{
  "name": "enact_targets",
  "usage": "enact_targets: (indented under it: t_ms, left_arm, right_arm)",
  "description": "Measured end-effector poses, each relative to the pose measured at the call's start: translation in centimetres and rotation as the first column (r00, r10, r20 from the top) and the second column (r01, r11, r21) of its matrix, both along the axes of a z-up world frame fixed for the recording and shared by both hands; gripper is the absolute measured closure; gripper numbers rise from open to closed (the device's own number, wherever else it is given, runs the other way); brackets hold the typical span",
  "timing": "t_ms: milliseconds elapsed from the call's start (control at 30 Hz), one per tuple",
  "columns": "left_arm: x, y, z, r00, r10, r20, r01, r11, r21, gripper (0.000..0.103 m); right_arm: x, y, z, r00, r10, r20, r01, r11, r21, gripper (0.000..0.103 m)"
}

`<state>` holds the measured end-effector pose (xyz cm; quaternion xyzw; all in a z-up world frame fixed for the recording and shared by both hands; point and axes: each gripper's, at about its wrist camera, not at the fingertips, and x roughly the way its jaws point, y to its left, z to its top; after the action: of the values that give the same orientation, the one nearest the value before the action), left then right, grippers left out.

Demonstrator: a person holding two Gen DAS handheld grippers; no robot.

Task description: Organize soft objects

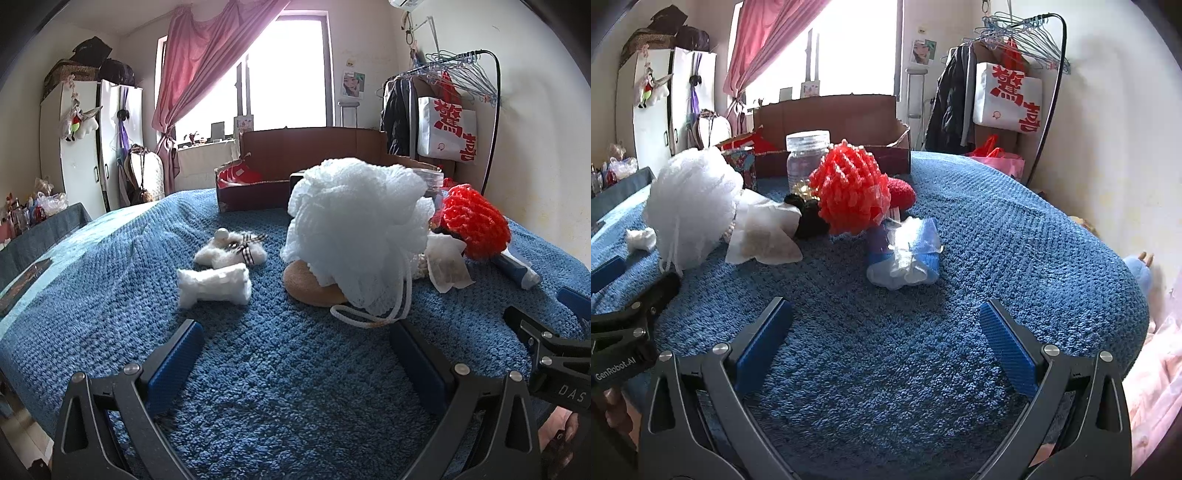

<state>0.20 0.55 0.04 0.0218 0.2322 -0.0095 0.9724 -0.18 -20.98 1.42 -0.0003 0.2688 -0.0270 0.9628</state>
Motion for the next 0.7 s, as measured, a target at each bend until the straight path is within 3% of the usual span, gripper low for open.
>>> enact_targets:
  t_ms: [167,333,700]
  left_arm:
    - [-0.1,0.0,1.1,0.999,-0.016,0.028,0.016,1.0,0.016,0.0]
    - [0.6,-0.1,2.4,0.999,-0.031,0.033,0.031,0.999,-0.018,0.0]
    - [3.3,-1.0,6.0,0.994,-0.086,0.06,0.089,0.995,-0.045,0.0]
  right_arm:
    - [0.3,-0.8,0.4,1.0,-0.01,0.027,0.01,1.0,-0.001,0.0]
    - [1.1,-0.8,1.7,0.999,-0.007,0.037,0.007,1.0,0.008,0.0]
    - [5.7,-1.1,5.2,0.996,0.09,0.027,-0.092,0.994,0.056,0.0]
